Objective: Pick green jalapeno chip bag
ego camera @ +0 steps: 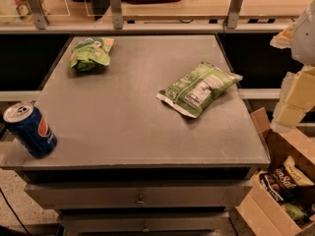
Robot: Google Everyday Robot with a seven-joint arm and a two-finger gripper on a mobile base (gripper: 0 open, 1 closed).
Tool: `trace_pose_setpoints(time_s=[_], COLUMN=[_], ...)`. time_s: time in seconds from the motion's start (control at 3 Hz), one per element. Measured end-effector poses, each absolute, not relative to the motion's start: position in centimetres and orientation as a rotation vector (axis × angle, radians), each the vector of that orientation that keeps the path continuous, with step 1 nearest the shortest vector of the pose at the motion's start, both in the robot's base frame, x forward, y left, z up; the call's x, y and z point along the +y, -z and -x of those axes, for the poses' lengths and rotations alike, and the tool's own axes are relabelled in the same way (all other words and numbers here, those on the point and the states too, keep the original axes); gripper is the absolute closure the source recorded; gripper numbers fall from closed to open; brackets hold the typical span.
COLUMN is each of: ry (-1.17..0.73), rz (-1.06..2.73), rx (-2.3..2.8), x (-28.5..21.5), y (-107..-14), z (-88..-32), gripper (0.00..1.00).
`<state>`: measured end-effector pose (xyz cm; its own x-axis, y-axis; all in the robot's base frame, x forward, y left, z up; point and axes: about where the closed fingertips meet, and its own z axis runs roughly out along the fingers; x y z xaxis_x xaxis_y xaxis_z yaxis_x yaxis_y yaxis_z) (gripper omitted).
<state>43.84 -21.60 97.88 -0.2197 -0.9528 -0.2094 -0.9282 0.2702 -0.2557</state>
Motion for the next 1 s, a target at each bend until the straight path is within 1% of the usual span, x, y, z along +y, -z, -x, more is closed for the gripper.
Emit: trace_pose_setpoints(time_s=[0.33, 0.67, 1.0], ry=[0.108, 0.164, 0.241], rz=[1.719, 1.778, 1.875], rx=[2.224, 2.153, 2.070], x=[-21.6, -21.0, -20.1], y=[-97.9, -98.2, -97.8], z=[-43.8, -45.2, -48.4], gripper=[0.00, 0.00, 0.00])
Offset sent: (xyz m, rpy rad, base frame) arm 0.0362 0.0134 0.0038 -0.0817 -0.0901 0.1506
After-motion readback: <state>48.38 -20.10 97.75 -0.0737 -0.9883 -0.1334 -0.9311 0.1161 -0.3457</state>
